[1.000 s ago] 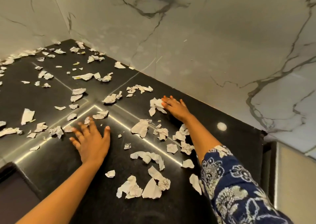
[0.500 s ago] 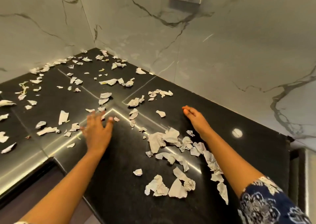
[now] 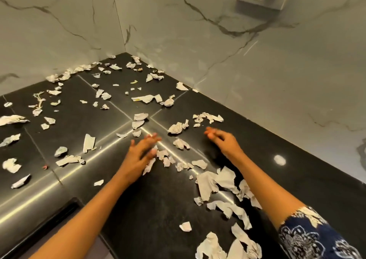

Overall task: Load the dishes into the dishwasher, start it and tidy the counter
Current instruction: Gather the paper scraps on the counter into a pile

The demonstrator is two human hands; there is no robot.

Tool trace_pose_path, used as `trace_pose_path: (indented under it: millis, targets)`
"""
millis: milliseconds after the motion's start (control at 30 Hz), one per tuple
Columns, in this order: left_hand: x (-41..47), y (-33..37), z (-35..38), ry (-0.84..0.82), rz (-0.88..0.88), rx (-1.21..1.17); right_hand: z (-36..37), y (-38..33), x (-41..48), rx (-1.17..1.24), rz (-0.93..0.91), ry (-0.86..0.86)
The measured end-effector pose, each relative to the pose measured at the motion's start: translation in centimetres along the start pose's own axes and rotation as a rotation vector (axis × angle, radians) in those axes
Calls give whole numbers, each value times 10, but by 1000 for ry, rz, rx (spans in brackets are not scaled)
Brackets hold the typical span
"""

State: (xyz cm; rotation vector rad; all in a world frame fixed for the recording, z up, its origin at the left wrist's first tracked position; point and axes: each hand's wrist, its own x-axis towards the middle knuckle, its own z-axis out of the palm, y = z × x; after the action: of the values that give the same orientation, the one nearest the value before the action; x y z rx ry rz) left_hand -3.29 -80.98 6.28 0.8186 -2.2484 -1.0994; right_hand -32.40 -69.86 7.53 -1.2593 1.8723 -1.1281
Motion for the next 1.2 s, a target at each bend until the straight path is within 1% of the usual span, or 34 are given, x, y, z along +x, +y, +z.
trace_pose_path:
  millis: [33,67,100,133,167,200,233,300,333,400,467,533,600,667,700,767,800,833,867,900,933,967,1000,1067,1100,1133,1200]
  targets:
    - [10,-11,-10,131,-81,48,-3,1,10,46,42,207]
    - [22,-23,-21,225,-199,155,-6,3,26,-16,95,349]
    - [35,-34,-31,258,-331,276,-8,4,42,-118,154,399]
    - [48,-44,-39,237,-435,391,-8,3,59,-235,215,371]
    - [59,-51,-44,191,-483,479,-6,2,75,-354,257,300]
    - [69,-57,-45,141,-478,531,-1,0,89,-449,262,203]
    - [80,-61,-45,95,-441,555,6,-4,101,-512,228,100]
    - [95,-60,-41,2,-361,564,23,-14,111,-574,115,-83]
    - [98,-58,-40,-48,-318,570,30,-19,110,-576,62,-141]
    - [95,-52,-39,-154,-211,598,41,-24,99,-537,-21,-206]
    - [81,-46,-36,-229,-93,584,44,-23,76,-510,-89,-261]
    - [60,-37,-29,-302,-12,576,45,-20,46,-521,-174,-309]
    - [36,-26,-19,-352,29,584,43,-16,15,-511,-226,-362]
    - [16,-15,-15,-364,9,464,39,-13,-9,-452,-218,-406]
    - [9,-11,-16,-344,-31,334,35,-13,-17,-395,-179,-409]
    - [-10,-3,-26,-221,-113,45,32,-20,-26,-282,-64,-354]
    - [-21,1,-36,-120,-148,-46,34,-27,-29,-284,-19,-284]
    - [-35,0,-49,-4,-173,-71,39,-34,-30,-329,-4,-191]
    - [-50,-2,-62,107,-190,-41,47,-43,-33,-394,-20,-98]
    - [-70,-9,-80,217,-216,34,62,-56,-36,-446,-74,-22]
    - [-92,-20,-98,314,-249,150,80,-71,-41,-467,-175,36]
    - [-115,-36,-119,395,-312,288,106,-85,-48,-464,-301,53]
    - [-139,-52,-140,455,-416,415,135,-98,-56,-466,-417,26]
    - [-177,-84,-178,498,-699,581,201,-116,-68,-577,-593,-110]
    - [-192,-95,-193,495,-821,627,233,-120,-70,-674,-636,-210]
    - [-201,-105,-206,488,-901,663,262,-125,-67,-763,-643,-306]
    - [-203,-118,-221,443,-966,718,300,-135,-52,-862,-615,-442]
